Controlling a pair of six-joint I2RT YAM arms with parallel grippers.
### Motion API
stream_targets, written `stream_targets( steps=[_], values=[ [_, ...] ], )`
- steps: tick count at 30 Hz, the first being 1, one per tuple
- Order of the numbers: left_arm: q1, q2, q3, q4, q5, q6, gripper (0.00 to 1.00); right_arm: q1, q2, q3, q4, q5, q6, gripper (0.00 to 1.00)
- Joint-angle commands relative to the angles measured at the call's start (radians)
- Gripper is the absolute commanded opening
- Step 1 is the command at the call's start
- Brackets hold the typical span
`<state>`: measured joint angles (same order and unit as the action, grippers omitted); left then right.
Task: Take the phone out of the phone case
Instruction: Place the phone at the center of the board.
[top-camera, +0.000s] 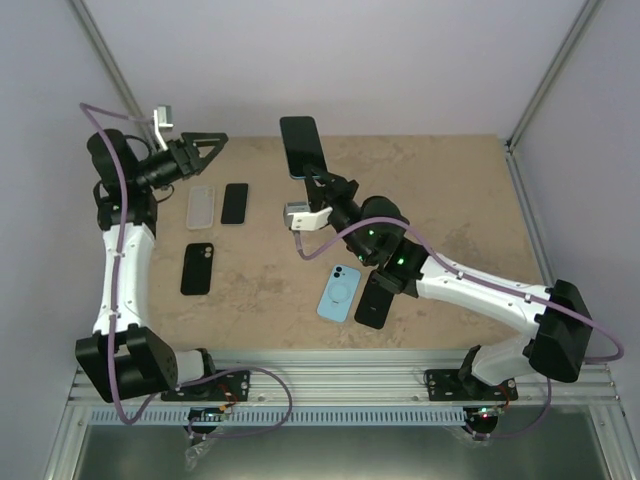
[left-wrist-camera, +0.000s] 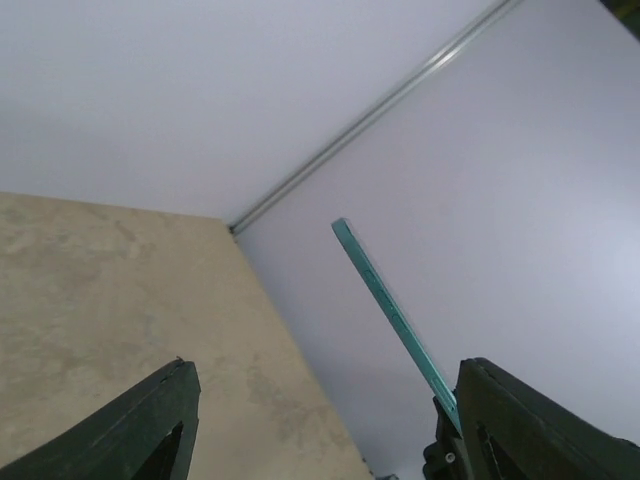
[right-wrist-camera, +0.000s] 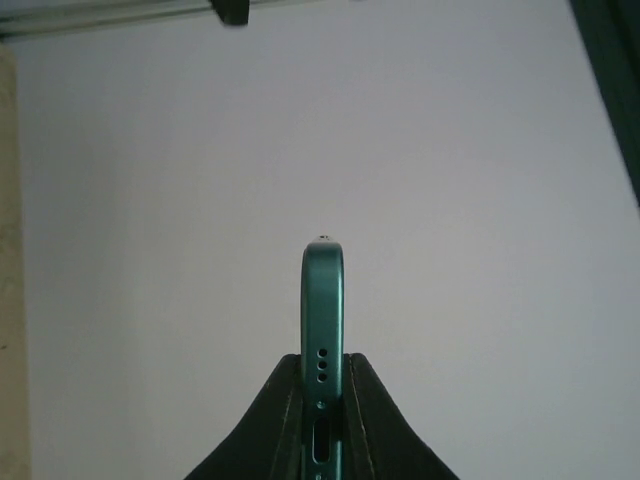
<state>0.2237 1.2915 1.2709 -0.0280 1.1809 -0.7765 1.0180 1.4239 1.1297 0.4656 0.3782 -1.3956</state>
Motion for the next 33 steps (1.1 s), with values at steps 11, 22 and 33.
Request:
stream_targets(
  steps=[11,22,33],
  values=[
    [-0.214,-0.061,-0.166,0.454,-0.06,-0.441,0.64,0.107,0.002,-0.026,0.33,0.049,-0.27,0.0],
    [-0.296,-0.072,-0.231,0.677,-0.073,-0.578,0.52,0.12,0.005,-0.052,0.349,0.061,-0.293,0.0],
    [-0.337,-0.058,-0.228,0.594,-0.089,-0.52,0.35,0.125,0.022,-0.081,0.392,0.059,-0.338,0.0]
  ],
)
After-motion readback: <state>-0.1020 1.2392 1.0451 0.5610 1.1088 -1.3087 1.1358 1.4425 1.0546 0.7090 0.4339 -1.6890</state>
